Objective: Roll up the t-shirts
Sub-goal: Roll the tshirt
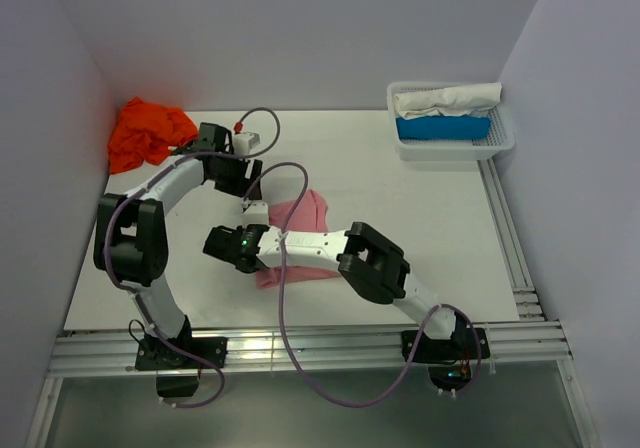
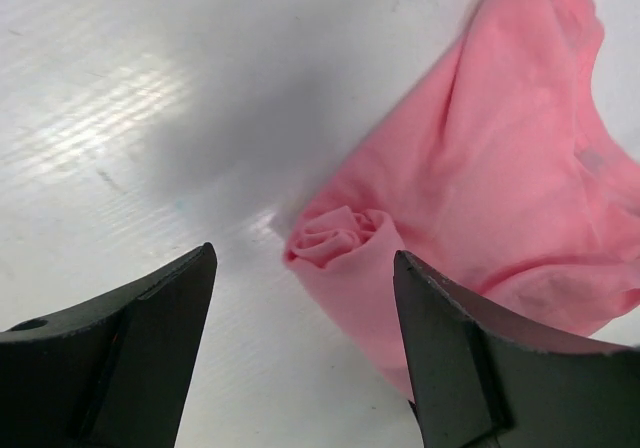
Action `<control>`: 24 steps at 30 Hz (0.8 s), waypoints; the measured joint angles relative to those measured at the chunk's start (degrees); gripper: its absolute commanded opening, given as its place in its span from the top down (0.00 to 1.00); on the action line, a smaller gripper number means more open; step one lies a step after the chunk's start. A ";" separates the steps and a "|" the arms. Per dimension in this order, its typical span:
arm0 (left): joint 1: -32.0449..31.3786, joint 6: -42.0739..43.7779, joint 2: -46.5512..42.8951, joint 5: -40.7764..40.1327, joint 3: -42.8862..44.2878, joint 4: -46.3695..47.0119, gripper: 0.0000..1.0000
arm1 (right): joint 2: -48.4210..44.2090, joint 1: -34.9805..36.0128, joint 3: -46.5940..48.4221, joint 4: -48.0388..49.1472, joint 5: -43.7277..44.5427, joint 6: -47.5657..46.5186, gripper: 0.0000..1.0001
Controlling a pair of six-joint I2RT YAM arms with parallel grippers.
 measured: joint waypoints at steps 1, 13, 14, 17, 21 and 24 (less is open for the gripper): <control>0.61 0.02 -0.02 0.48 0.70 -0.44 0.22 | -0.17 -0.13 -0.42 0.68 -0.33 -0.31 0.59; 8.28 3.28 -4.07 5.27 2.21 -6.32 0.23 | -12.11 -6.45 -27.26 40.81 -21.59 2.19 0.71; 8.50 3.87 -4.83 5.62 2.03 -6.62 0.23 | -12.72 -7.34 -30.23 46.03 -24.11 3.50 0.71; 8.74 5.09 -7.26 6.36 0.13 -6.82 0.23 | -13.35 -9.09 -36.96 58.10 -28.61 7.43 0.71; 8.74 6.23 -9.46 6.88 -3.98 -6.75 0.23 | -13.38 -10.51 -43.76 70.86 -32.30 12.81 0.70; 8.74 6.86 -9.60 7.30 -7.43 -6.16 0.23 | -13.00 -11.19 -47.56 78.40 -34.10 16.41 0.70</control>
